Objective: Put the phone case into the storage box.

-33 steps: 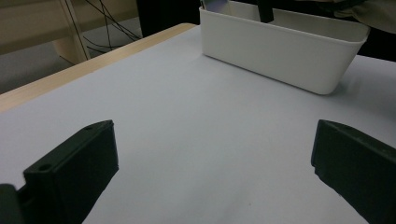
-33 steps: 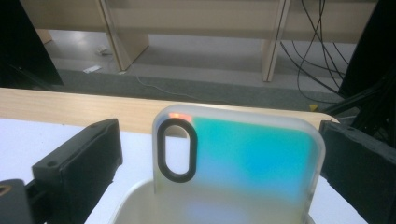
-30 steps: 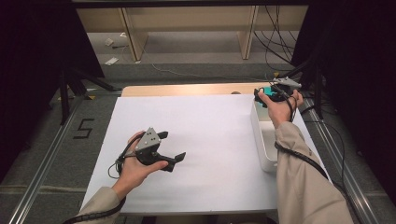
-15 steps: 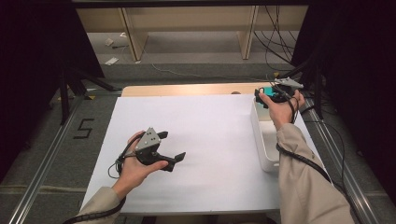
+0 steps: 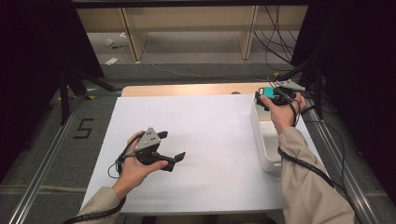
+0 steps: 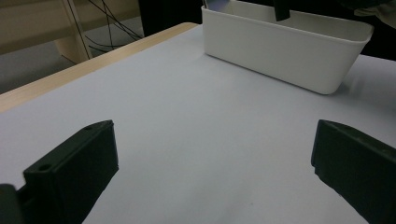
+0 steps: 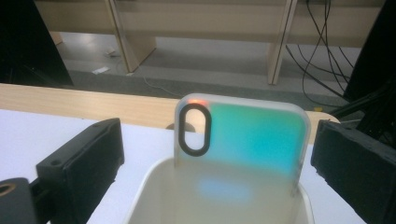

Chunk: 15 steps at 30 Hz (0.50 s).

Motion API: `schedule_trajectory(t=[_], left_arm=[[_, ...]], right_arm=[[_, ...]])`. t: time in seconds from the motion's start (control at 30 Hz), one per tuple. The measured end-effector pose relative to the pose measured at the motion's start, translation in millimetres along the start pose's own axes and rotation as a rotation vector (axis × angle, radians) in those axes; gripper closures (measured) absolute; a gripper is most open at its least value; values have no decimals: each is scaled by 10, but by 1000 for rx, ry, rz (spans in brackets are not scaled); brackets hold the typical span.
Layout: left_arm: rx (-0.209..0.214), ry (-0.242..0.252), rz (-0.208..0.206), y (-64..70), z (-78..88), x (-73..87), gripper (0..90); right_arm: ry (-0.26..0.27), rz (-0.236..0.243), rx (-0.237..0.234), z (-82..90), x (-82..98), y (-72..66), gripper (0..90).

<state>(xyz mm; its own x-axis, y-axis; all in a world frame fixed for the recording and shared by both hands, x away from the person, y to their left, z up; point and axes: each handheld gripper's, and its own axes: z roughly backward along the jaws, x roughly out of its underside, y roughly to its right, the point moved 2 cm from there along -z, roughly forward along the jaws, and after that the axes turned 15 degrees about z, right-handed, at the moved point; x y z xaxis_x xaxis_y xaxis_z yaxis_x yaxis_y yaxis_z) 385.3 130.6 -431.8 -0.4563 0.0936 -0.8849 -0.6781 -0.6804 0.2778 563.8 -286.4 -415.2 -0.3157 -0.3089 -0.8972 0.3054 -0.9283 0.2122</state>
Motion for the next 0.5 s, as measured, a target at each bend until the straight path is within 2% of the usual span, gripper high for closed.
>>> schedule_trajectory(t=[0.5], left_arm=[[-3, 0, 3, -6, -2, -2, 0]], right_arm=[[34, 11, -53, 188, 10, -130, 73]])
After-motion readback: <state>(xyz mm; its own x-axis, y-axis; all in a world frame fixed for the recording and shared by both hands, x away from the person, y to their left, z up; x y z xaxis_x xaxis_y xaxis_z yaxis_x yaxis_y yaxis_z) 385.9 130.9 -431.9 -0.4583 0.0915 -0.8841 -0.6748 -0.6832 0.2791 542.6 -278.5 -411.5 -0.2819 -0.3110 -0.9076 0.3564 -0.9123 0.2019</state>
